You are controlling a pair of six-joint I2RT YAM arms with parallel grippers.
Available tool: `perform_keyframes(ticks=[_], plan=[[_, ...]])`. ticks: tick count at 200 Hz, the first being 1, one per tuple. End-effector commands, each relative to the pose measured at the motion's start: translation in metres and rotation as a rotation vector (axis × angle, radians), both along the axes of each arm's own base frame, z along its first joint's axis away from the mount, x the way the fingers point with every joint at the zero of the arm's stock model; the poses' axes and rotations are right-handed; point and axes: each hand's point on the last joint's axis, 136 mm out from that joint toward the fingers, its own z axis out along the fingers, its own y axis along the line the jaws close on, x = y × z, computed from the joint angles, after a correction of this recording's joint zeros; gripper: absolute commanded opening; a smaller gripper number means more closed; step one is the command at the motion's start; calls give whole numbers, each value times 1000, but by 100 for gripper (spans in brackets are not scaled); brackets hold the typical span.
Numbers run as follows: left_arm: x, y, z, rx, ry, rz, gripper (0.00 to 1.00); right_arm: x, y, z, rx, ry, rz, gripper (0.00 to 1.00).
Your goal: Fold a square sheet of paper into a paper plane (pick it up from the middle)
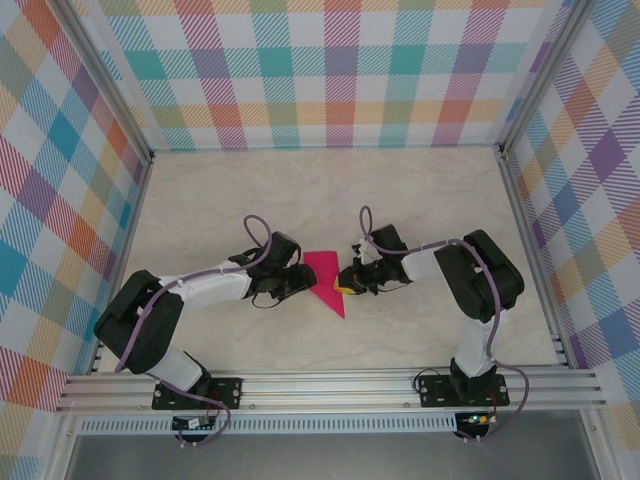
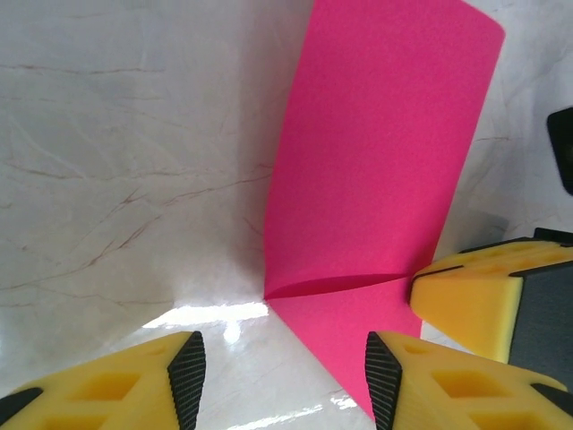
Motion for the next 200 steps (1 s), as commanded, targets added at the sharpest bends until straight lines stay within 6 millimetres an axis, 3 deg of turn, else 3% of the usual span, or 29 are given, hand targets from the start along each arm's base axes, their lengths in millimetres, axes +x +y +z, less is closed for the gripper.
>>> perform_keyframes(ticks=[1,86,149,185,200], plan=[[12,-8,2,-56,-5,23,53,-8,-13,-27,-57,76,-39,0],[24,-27,-5,-143,-12,14,46,-9,-16,-35,-72,95,-46,0],[26,-34,3,-160,-37,-37,21,-3,-15,-28,-65,77,-51,0],[25,-29,3,-134,-36,-31,6,3,-13,-5,-50,7,-41,0],[25,-28,4,-135,-28,-16,1,6,-16,8,-64,-49,-42,4]])
